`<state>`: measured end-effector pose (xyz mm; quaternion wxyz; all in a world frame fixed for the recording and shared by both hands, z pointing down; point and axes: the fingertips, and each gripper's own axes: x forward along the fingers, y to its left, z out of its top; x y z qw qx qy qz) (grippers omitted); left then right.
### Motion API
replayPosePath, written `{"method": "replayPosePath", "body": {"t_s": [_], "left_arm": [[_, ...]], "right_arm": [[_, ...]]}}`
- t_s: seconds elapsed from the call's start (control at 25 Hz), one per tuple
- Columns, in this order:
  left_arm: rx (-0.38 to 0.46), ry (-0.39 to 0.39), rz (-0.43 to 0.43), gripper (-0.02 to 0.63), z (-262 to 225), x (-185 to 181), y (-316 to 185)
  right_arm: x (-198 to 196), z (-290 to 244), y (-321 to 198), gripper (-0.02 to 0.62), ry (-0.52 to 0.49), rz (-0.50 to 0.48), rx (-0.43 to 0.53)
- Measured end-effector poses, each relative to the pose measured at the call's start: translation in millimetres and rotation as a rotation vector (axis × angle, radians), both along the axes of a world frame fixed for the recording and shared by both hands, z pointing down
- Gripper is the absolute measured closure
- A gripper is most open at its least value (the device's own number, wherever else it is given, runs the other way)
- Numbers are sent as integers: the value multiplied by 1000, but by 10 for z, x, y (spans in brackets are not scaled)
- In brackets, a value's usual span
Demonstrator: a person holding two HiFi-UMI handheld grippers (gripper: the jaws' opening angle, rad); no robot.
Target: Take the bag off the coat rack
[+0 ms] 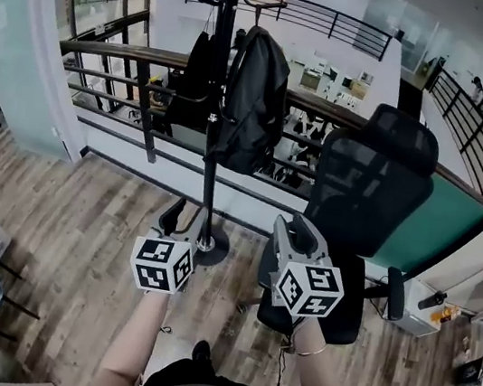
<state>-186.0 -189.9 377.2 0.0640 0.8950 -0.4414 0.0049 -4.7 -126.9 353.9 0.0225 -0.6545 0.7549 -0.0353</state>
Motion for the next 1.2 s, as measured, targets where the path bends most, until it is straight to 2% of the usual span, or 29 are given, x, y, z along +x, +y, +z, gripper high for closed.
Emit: {"method": "replayPosePath", "body": {"t_s": [0.16,0.32,0.64,0.8,1.2], "left_arm": [[15,13,23,425,-160,97,-350],[41,26,25,423,-343,231,-613],[100,-14,30,394,-710,557,-1060],[107,-21,8,379,-821,674,-1333],[129,-96,-34,353,-1072,1156,-1794]], "right_arm": [[31,-208,-325,465,35,11,30],[79,-407,-622,439,61,11,57],[184,-718,-1181,405,97,-16,83],[236,-826,-1525,382,110,-40,90],[460,-1137,-2216,325,156,-126,98]]}}
